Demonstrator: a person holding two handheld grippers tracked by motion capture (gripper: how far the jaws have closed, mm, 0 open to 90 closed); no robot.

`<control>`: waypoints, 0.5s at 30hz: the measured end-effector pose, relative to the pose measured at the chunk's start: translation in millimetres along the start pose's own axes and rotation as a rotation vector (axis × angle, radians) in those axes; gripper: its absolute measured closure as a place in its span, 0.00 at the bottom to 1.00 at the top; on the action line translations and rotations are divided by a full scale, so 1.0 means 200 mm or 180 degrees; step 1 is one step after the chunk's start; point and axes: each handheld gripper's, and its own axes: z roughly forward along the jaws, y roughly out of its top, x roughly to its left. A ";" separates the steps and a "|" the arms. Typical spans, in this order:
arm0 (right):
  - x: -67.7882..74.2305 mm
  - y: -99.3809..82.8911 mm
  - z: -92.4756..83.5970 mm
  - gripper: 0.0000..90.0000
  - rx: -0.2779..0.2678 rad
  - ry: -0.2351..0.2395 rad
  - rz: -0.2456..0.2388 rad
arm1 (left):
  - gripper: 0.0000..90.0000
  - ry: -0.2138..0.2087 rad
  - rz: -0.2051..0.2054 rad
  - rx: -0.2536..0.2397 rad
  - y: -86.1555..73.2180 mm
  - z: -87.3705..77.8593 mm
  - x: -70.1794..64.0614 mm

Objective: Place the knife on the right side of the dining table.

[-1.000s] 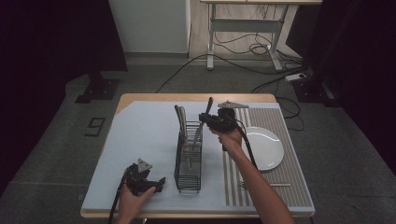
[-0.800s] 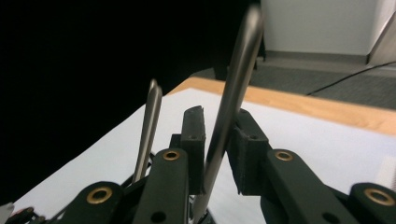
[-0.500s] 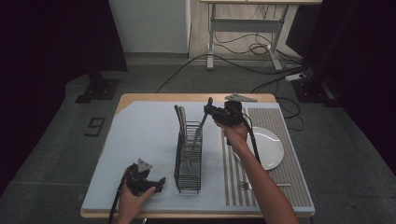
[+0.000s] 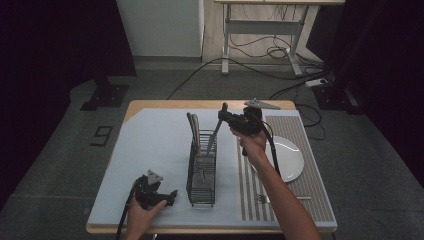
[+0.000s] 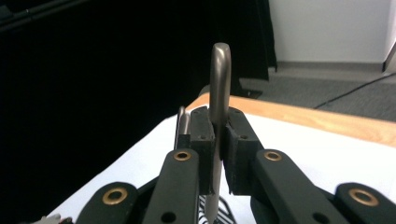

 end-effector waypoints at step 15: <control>0.01 0.22 -0.35 0.93 -0.0579 0.0086 0.0021 | 0.00 0.0004 0.0006 -0.0001 0.00 0.00 0.00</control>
